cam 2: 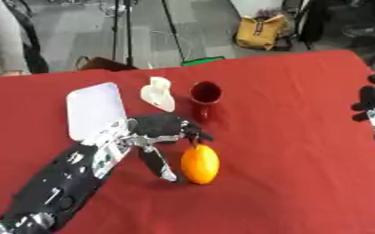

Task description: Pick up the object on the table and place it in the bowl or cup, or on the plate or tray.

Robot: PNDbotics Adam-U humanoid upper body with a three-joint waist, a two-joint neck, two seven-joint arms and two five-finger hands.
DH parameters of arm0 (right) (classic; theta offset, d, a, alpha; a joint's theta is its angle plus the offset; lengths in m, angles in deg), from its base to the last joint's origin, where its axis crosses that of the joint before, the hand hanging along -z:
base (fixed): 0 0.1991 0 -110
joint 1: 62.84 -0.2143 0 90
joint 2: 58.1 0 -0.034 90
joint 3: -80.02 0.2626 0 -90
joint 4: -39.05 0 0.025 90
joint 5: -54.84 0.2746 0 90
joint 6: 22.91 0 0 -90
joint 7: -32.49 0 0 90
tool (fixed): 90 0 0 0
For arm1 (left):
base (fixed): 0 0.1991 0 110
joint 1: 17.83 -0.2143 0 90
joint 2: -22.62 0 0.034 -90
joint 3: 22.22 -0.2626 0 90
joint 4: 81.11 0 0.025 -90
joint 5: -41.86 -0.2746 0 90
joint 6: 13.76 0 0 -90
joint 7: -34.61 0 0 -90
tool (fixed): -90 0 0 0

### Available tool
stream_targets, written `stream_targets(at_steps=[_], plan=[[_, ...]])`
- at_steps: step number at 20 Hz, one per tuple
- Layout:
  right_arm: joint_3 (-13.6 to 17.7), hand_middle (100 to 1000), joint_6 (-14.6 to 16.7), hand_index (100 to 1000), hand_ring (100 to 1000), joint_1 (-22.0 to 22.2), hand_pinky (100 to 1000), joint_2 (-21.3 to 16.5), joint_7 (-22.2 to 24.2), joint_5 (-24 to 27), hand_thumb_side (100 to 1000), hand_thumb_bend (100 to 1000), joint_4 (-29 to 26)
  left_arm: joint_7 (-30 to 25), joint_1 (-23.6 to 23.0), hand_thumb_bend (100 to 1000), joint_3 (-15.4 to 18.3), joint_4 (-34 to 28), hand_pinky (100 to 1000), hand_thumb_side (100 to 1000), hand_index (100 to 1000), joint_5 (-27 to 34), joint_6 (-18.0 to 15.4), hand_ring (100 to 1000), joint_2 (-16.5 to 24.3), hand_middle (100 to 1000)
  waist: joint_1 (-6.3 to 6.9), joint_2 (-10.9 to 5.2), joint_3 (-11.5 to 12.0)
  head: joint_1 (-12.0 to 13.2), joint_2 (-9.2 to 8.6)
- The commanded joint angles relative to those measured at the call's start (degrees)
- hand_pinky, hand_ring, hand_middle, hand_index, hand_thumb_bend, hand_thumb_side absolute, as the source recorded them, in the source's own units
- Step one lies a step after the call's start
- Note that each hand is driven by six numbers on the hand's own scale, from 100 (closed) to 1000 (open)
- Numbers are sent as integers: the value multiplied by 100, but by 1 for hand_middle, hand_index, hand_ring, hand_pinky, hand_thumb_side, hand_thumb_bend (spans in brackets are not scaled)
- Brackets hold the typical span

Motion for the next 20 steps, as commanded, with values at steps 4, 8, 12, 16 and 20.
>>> stream_targets(at_steps=[4,8,12,16,20], plan=[[-5,805,12,871,576,-50,516,-39,29,10,696,525,-39,83,127,543,130,26,633,190,765,-291,-78,576,-94,569,-24,-56,-10,12,-32],[-1,805,15,871,576,-50,516,-39,31,13,696,524,-38,290,113,454,161,65,602,170,658,-335,41,510,-92,495,-24,-58,-7,8,-35],[5,805,16,871,576,-50,516,-39,28,15,697,522,-36,358,44,383,250,98,587,180,638,-148,173,479,-71,467,-26,-55,7,-6,-34],[14,805,16,870,576,-48,517,-46,21,14,697,522,-36,279,50,365,346,-225,585,166,641,322,333,474,119,463,-23,-62,28,-13,-28],[26,805,13,870,576,-40,517,-55,7,14,698,524,-33,15,127,422,630,-1242,588,100,642,1161,815,485,711,472,-12,-82,63,-42,-29]])
